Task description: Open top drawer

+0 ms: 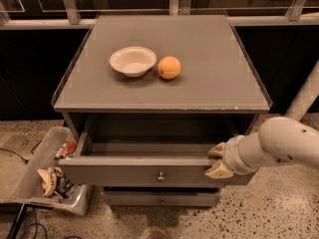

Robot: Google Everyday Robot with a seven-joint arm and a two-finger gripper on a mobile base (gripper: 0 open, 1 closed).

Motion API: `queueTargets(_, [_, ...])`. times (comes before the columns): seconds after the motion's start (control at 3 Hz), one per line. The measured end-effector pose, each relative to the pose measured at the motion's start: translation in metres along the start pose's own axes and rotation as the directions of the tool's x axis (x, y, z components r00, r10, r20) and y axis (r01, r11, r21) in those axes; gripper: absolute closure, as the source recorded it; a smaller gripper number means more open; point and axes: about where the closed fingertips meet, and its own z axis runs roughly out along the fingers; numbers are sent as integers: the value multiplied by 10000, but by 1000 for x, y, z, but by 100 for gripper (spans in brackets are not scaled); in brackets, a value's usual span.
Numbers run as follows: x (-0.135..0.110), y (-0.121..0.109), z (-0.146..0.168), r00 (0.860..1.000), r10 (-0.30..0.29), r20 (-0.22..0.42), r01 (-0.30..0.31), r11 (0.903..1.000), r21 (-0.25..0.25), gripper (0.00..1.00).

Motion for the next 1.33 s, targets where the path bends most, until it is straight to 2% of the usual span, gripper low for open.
queueTargets(0.33, [0,0,0,10000,0,0,0,10000,0,35])
queueTargets(0.67, [14,19,-3,9997,73,222,-72,10000,-61,58])
queueTargets(1.0, [17,31,-4,9991,143,408,-138,9998,-136,81])
queueTargets(1.33, [14,30,-9,9991,143,408,-137,9998,-136,100])
